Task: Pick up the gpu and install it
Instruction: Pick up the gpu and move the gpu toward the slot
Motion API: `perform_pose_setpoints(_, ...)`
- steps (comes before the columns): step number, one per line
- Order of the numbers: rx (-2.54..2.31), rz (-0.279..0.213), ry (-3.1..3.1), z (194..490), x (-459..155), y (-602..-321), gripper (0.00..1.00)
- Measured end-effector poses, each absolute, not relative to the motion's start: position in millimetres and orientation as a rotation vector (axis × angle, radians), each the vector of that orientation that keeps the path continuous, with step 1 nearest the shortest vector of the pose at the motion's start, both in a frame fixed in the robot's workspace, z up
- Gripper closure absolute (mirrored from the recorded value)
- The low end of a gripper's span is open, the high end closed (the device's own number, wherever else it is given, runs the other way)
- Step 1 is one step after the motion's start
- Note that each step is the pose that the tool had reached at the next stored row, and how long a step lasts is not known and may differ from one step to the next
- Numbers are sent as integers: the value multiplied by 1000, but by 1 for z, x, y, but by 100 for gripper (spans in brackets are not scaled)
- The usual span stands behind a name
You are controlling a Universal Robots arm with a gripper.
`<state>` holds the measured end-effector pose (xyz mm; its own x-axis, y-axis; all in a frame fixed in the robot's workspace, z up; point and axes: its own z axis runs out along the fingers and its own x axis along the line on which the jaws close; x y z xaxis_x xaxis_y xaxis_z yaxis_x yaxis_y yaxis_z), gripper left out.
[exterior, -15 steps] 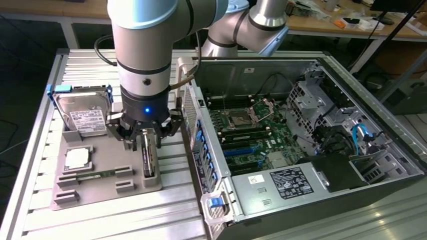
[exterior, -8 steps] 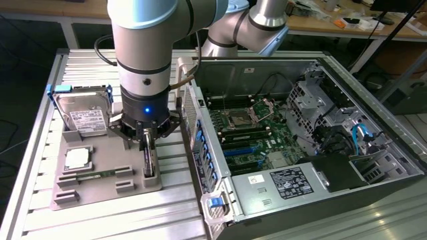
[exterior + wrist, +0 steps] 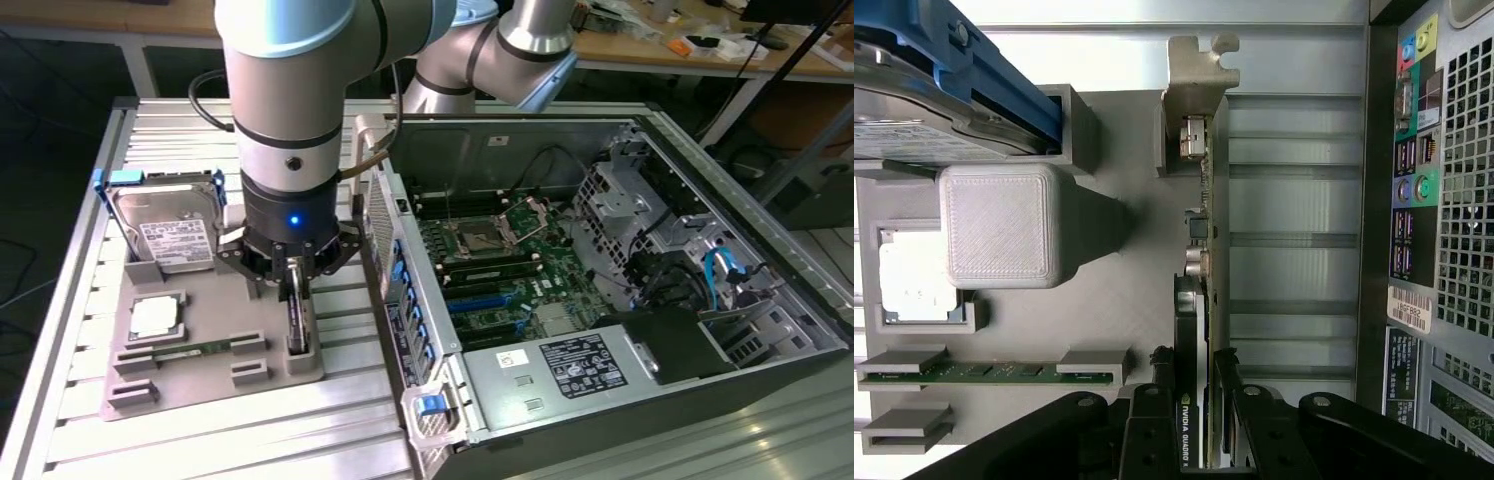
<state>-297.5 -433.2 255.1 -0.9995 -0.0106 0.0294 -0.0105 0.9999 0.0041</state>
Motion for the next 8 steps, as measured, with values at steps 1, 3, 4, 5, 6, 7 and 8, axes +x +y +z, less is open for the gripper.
perform_pose_setpoints(1, 16, -6, -3112, 255, -298, -433, 73)
perform_pose_setpoints(3, 16, -6, -3112, 255, -298, -433, 73)
perform_pose_setpoints(4, 16, -6, -3112, 255, -298, -433, 73)
perform_pose_setpoints(5, 16, -6, -3112, 255, -298, -433, 73)
perform_pose_setpoints(6, 16, -6, -3112, 256, -298, -433, 73)
perform_pose_setpoints(7, 16, -6, -3112, 256, -298, -433, 73)
perform_pose_setpoints(8, 16, -6, -3112, 257, -298, -433, 73)
